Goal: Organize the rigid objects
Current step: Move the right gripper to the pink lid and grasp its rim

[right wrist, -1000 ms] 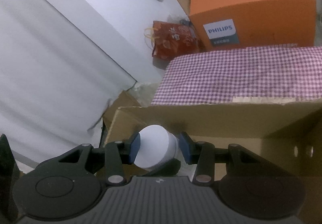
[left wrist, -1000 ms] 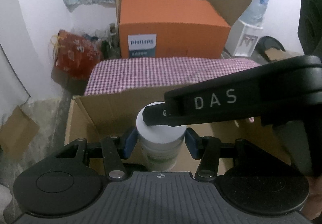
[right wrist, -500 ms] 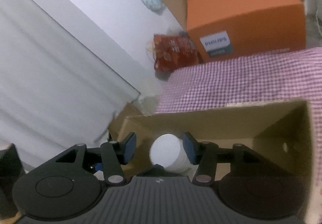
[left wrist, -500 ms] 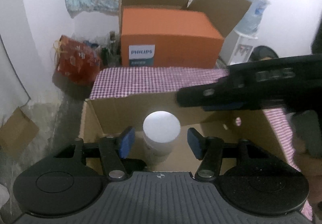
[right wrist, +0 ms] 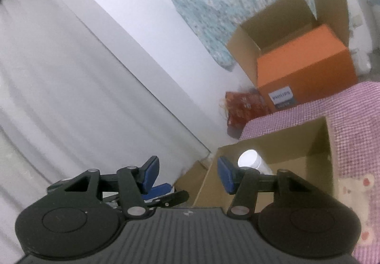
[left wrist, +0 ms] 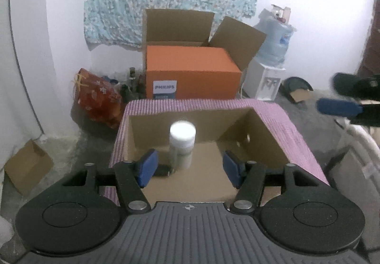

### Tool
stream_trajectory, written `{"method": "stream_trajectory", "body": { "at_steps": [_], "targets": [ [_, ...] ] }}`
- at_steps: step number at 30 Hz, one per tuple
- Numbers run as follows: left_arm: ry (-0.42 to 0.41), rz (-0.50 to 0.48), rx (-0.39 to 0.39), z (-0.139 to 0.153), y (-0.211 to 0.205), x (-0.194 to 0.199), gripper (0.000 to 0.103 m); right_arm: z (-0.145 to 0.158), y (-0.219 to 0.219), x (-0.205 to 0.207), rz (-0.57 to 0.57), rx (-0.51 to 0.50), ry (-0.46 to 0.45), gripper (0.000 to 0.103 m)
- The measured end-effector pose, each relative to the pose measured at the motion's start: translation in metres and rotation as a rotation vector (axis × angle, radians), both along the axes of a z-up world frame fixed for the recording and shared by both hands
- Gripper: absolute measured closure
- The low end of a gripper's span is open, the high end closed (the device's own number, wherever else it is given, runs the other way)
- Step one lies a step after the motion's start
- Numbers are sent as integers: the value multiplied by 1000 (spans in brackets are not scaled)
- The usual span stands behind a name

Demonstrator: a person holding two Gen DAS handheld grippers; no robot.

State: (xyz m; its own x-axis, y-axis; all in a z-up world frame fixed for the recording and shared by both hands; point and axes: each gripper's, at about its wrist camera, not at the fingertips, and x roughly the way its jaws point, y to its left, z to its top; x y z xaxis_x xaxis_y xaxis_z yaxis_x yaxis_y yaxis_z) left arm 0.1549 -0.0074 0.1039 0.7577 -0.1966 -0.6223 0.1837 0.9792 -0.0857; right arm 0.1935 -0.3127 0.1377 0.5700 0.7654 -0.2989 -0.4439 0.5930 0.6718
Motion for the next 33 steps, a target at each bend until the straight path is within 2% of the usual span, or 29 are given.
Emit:
{"method": "stream_trajectory", "body": {
  "at_steps": [4, 9, 13, 17, 20, 24, 28, 33],
  "targets": [
    [47, -29, 8, -26, 3, -37, 41, -23, -11, -46, -14, -13, 0, 40],
    [154, -75, 2, -77, -3, -66, 41, -89, 1, -79, -17, -85, 132, 40],
    [224, -108, 38, -123, -16, -81, 41, -138, 30, -88, 11, -207, 178, 41],
    [259, -127, 71, -153, -30, -83, 41, -168, 61, -94, 23, -349, 164, 45],
    [260, -145, 96, -165, -40, -82, 41, -186, 81, -85, 33, -436, 162, 49],
    [247, -158, 137, -173, -49, -81, 42, -201, 95, -89, 57, -493, 142, 54],
    [254, -159, 144, -181, -52, -81, 45, -208, 107, -87, 65, -557, 123, 66],
    [266, -164, 148, -187, -53, -77, 45, -218, 113, -79, 73, -586, 137, 73]
  ]
}}
